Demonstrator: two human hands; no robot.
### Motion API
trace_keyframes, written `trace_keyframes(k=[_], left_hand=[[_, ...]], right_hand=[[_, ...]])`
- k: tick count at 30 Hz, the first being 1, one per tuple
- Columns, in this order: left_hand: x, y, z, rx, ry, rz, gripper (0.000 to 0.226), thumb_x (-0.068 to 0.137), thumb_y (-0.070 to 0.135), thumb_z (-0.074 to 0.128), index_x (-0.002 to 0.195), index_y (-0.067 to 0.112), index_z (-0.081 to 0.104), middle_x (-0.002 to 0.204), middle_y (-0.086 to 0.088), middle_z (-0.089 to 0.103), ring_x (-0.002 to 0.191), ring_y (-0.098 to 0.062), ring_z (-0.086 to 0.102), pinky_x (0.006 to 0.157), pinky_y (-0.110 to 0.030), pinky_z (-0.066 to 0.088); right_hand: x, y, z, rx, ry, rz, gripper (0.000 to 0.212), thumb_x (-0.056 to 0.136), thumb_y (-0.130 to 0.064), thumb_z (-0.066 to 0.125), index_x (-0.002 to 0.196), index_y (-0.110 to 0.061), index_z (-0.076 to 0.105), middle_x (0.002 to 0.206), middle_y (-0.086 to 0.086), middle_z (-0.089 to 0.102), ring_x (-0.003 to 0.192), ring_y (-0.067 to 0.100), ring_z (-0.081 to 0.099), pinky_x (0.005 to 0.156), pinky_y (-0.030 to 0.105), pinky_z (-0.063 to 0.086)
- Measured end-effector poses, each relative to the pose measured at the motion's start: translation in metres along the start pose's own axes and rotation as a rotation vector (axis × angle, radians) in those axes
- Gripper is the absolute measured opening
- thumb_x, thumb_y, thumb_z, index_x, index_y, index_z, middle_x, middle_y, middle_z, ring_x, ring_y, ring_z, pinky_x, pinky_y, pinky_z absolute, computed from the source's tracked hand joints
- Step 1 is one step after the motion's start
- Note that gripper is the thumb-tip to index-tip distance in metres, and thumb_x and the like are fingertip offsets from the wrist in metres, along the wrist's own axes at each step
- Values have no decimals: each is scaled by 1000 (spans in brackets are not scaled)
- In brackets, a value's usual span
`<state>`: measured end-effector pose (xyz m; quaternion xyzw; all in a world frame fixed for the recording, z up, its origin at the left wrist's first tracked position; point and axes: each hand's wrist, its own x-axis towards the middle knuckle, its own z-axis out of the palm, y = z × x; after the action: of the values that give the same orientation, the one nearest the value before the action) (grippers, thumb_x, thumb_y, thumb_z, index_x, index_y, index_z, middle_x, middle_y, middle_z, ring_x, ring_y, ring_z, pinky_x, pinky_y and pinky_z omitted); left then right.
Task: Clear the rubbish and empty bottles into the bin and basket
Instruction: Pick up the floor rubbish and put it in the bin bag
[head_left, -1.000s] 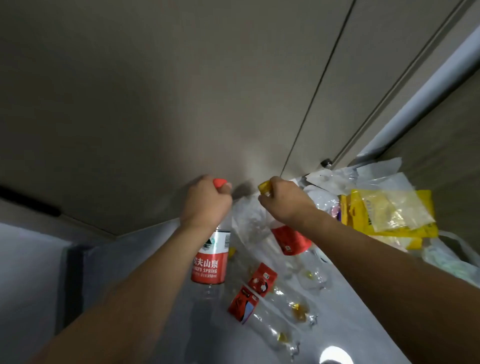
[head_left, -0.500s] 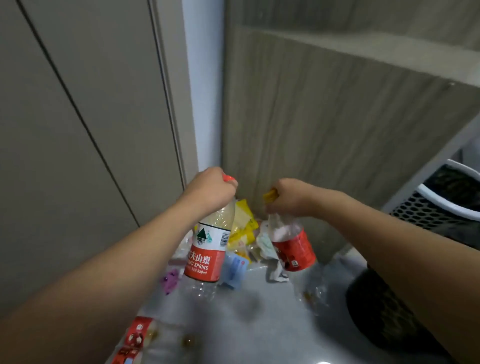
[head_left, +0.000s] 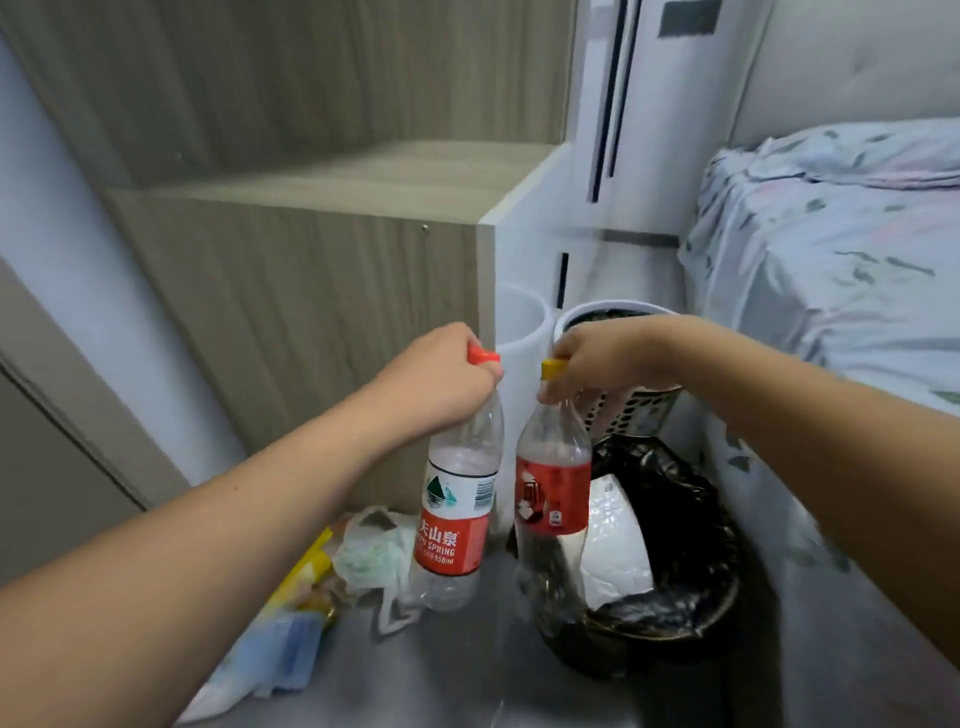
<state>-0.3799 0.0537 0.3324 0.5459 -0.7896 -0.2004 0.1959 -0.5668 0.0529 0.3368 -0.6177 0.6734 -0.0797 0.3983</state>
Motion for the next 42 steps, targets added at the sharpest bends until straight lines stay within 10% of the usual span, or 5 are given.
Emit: trace_keyframes(k=[8, 15, 21, 27, 42], left_hand=[[70, 113, 27, 3, 116, 169, 16, 93, 32, 50, 99, 18, 52, 88, 8, 55, 77, -6, 51, 56, -25, 34], [161, 145, 81, -73, 244, 245, 26, 93, 36, 50, 112, 19, 48, 112, -2, 56, 103, -25, 53, 87, -43, 48], [256, 128, 125, -123, 347, 131, 25, 93, 29, 51, 113, 14, 50, 118, -4, 54, 109, -27, 50, 84, -39, 43], [325, 108, 194, -132, 220, 40, 21, 91, 16, 48, 111, 11, 49, 112, -5, 53, 100, -26, 51, 76, -35, 40], [420, 62, 328, 115, -188, -26, 18, 85, 11, 53, 96, 4, 66, 94, -14, 68, 85, -28, 62, 64, -31, 45]], right_hand=[[-17, 76, -114, 131, 248, -38, 23, 86, -13, 69, 101, 2, 61, 102, 24, 68, 84, 32, 68, 78, 43, 59], [27, 126, -166, 182, 575, -102, 20, 85, -16, 71, 94, -3, 59, 102, 23, 65, 90, 35, 67, 77, 45, 59], [89, 160, -182, -10, 812, -126, 30, 81, -29, 70, 98, -10, 56, 93, 10, 61, 83, 29, 65, 73, 41, 56], [162, 201, -194, -254, 773, -122, 39, 81, -36, 72, 112, -18, 57, 97, -1, 54, 90, 20, 51, 75, 28, 35], [232, 263, -175, -372, 591, 14, 20, 81, -11, 52, 100, -16, 56, 96, 6, 56, 85, 26, 57, 74, 38, 53]])
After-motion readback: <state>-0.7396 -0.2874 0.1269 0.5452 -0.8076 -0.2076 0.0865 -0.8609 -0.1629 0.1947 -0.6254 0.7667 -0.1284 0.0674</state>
